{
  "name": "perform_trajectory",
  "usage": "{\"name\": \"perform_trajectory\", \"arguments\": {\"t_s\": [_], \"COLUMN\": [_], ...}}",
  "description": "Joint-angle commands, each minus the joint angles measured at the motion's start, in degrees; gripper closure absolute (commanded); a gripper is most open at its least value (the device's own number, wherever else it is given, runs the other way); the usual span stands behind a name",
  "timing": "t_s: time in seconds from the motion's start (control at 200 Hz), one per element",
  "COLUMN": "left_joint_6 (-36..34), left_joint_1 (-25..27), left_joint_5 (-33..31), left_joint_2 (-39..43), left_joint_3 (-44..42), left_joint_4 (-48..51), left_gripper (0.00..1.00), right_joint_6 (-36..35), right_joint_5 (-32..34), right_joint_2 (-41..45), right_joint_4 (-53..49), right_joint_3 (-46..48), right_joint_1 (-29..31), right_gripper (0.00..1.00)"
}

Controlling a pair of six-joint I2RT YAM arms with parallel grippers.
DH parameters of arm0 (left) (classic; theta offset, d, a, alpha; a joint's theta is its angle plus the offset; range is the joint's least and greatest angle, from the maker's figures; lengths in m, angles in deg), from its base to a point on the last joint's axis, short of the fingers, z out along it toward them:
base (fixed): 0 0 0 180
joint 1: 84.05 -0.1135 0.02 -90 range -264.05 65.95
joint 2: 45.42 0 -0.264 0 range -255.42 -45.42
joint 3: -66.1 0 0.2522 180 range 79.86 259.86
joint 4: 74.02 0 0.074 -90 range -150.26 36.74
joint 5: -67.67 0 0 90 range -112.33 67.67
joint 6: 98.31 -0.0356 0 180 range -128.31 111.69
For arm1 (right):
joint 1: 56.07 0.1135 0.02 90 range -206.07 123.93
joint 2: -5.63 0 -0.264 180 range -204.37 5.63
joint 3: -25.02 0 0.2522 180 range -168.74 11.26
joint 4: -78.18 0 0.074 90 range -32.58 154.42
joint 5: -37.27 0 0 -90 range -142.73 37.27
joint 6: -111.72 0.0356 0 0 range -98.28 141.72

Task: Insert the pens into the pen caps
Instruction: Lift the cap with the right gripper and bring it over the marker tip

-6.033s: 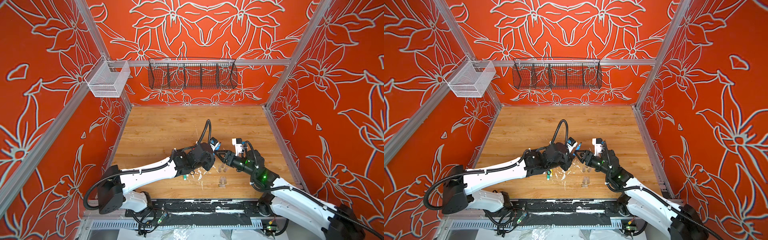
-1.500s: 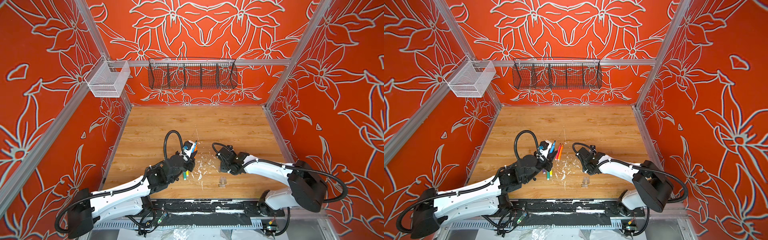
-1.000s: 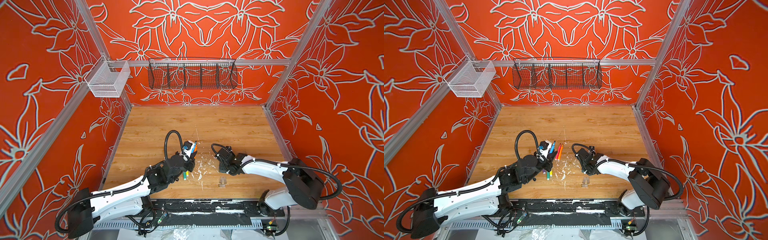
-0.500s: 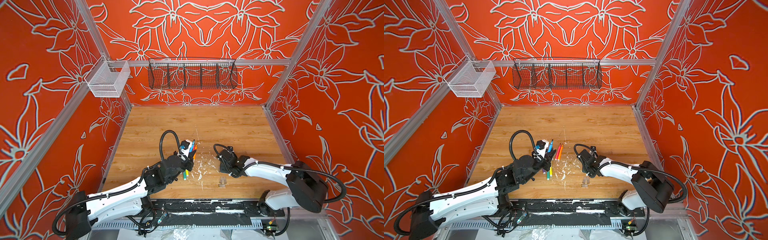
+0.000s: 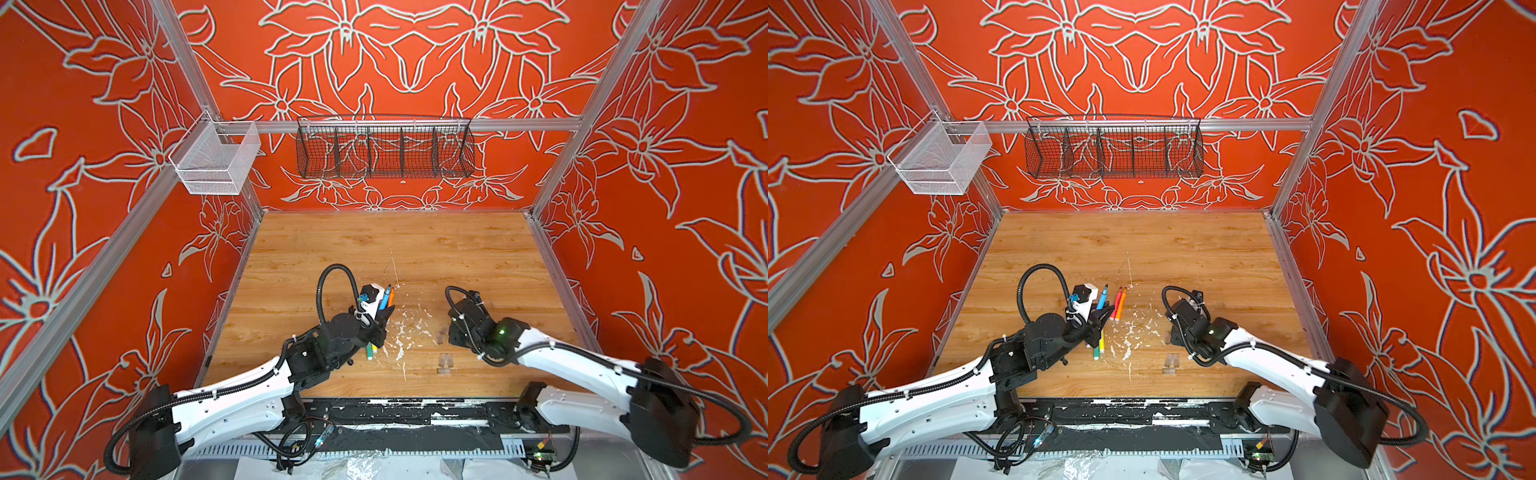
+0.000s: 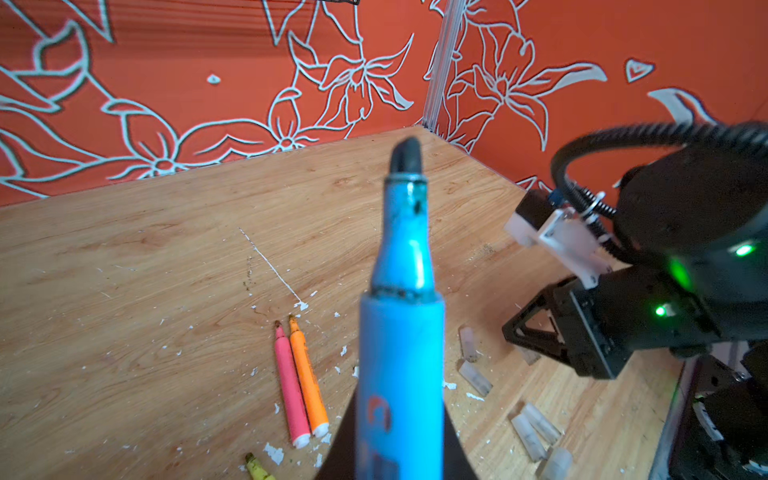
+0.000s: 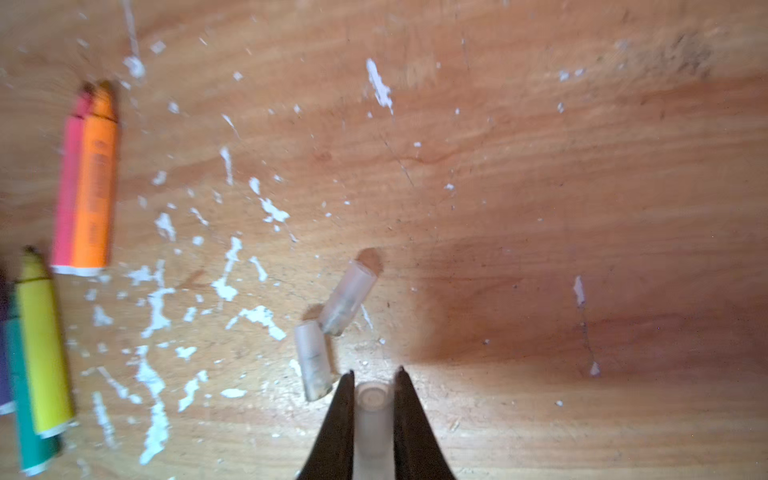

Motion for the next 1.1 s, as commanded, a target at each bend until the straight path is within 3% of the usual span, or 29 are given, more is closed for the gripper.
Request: {"name": "perform_trajectory", "arguments": {"t_s": [0.0, 0.28, 0.365, 0.485, 0.651, 0.846, 1.096], "left_joint_6": [0.78, 1.64, 1.87, 2.94, 3.53, 4.94, 6.06], "left_joint_1": [-0.45, -0.71, -0.71, -0.71, -0.71, -1.26, -2.78], "left_joint_5": [5.88, 18.42, 21.49, 23.27, 24.5, 24.18, 24.99], "left_joint_2": [-0.8, -5.46, -6.16, -5.9, -5.67, -6.48, -4.86], "left_joint_3": [0.68, 2.45, 3.13, 2.63, 2.53, 2.82, 1.97], "left_joint_4": [-1.4, -2.64, -2.69, -3.87, -4.19, -4.18, -4.47], "left_gripper": [1.0, 1.0, 1.0, 1.0, 1.0, 1.0, 1.0], "right_joint_6": [2.21, 1.09, 0.48, 0.84, 2.72, -0.04, -1.44], "right_joint_5": [4.45, 6.14, 4.69, 2.16, 2.56, 2.61, 5.33], "right_joint_2": [6.04, 15.86, 17.11, 17.34, 14.05, 10.23, 6.84], "right_joint_4": [-3.37, 5.58, 13.12, 26.27, 35.76, 52.0, 58.33], "right_joint_3": [-4.1, -9.72, -8.64, -5.28, -3.79, -0.82, 0.7], "right_joint_1": [-0.07, 0.43, 0.54, 1.02, 3.2, 9.59, 14.18], "right_gripper": [1.0, 1.0, 1.0, 1.0, 1.0, 1.0, 1.0]}}
